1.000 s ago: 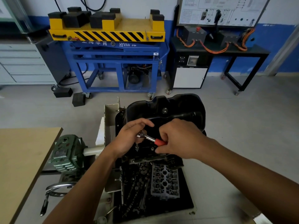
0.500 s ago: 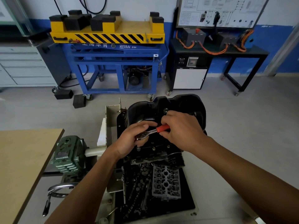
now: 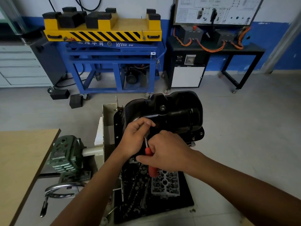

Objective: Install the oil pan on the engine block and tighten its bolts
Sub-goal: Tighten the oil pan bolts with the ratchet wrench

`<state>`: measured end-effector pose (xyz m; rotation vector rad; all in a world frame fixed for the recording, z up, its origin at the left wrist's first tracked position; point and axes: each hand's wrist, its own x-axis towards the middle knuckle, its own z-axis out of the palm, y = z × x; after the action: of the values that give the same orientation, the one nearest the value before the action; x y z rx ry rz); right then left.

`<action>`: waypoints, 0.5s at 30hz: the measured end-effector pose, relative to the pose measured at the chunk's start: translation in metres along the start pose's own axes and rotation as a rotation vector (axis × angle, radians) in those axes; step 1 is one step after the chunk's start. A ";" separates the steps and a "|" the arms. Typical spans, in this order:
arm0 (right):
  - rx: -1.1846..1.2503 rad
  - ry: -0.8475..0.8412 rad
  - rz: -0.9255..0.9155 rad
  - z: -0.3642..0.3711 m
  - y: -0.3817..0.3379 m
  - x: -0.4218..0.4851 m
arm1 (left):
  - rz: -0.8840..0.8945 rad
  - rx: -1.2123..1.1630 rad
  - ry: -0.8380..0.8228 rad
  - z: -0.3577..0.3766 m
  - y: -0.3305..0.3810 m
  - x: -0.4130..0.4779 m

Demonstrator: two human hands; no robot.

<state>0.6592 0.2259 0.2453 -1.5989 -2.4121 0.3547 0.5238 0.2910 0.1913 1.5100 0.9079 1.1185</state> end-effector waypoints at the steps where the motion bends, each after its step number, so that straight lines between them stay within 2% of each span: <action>1: 0.012 0.001 0.002 0.000 0.001 0.000 | -0.008 -0.009 0.008 0.000 0.000 0.000; 7: 0.002 -0.011 0.031 -0.012 0.017 0.000 | -0.054 -0.058 0.029 -0.005 0.003 0.002; 15: -0.171 0.028 0.053 -0.026 0.041 0.010 | -0.134 -0.124 -0.101 -0.019 -0.004 0.001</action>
<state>0.6987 0.2528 0.2571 -1.7278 -2.4403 0.1358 0.5063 0.2982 0.1890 1.3709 0.8426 0.9750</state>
